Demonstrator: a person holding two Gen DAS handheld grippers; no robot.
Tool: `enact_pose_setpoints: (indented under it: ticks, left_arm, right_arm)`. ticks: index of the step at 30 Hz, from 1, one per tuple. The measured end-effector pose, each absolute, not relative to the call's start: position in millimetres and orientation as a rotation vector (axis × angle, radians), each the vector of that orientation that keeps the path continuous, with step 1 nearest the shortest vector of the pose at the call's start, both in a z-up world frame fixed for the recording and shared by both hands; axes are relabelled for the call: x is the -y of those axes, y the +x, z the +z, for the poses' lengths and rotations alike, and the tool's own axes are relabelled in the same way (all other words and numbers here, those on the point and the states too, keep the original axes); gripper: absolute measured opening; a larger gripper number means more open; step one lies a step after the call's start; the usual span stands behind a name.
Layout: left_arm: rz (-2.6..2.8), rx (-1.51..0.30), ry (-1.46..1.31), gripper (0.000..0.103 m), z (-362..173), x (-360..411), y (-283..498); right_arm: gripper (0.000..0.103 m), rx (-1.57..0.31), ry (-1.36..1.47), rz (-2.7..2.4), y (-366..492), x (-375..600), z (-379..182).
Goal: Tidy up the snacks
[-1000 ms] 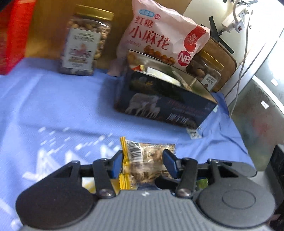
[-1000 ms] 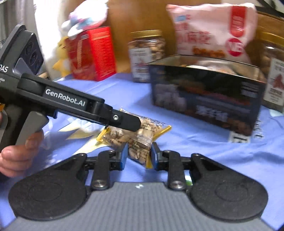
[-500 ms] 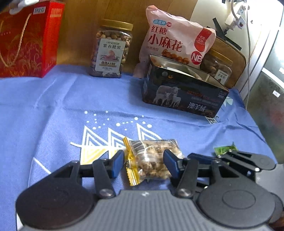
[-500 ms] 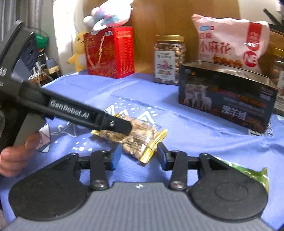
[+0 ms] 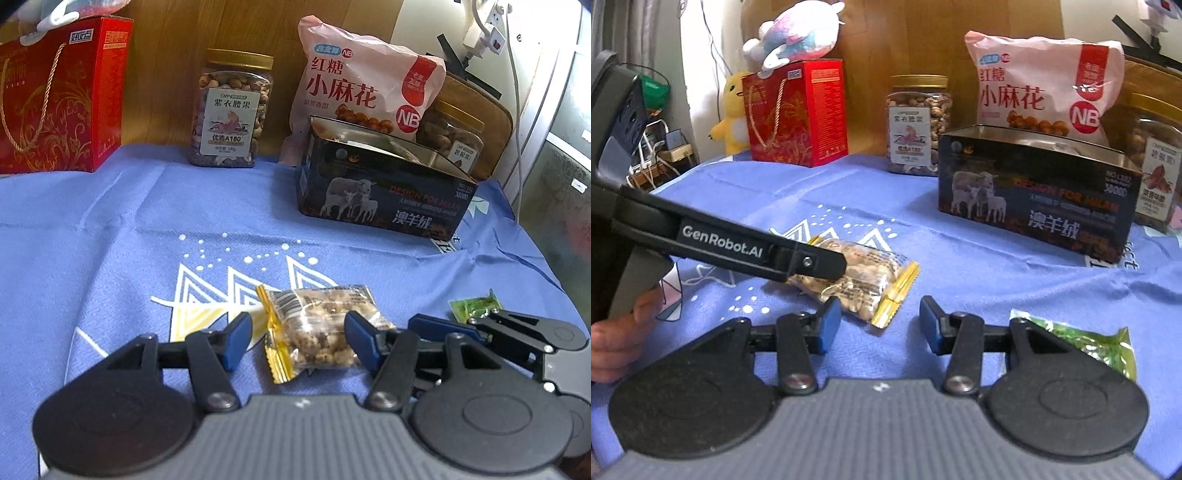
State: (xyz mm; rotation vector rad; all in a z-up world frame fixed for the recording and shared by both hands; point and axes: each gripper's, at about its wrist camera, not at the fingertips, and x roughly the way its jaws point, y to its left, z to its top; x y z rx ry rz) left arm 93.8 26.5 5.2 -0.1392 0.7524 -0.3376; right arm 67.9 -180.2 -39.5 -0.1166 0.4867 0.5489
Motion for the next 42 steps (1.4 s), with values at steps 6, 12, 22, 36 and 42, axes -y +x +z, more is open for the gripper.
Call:
enact_pose_setpoints:
  ticks: [6, 12, 22, 36, 42]
  left_arm:
    - [-0.332, -0.726, -0.125, 0.062, 6, -29, 93]
    - [-0.324, -0.692, -0.102, 0.066, 4, -33, 93]
    - [-0.353, -0.672, -0.035, 0.075, -2, -22, 89]
    - [-0.266, -0.599, 0.055, 0.079, 0, -13, 77]
    - [-0.268, -0.595, 0.073, 0.079, 0, -10, 77]
  right_arm:
    - [0.051, -0.498, -0.03, 0.549, 63, 196, -40]
    - [0.051, -0.496, 0.078, 0.436, 59, 212, -40]
    - [0.051, -0.47, 0.135, 0.333, 62, 222, -41]
    - [0.051, -0.432, 0.166, 0.424, 57, 226, -39]
    - [0.051, -0.401, 0.186, 0.425, 53, 231, -38]
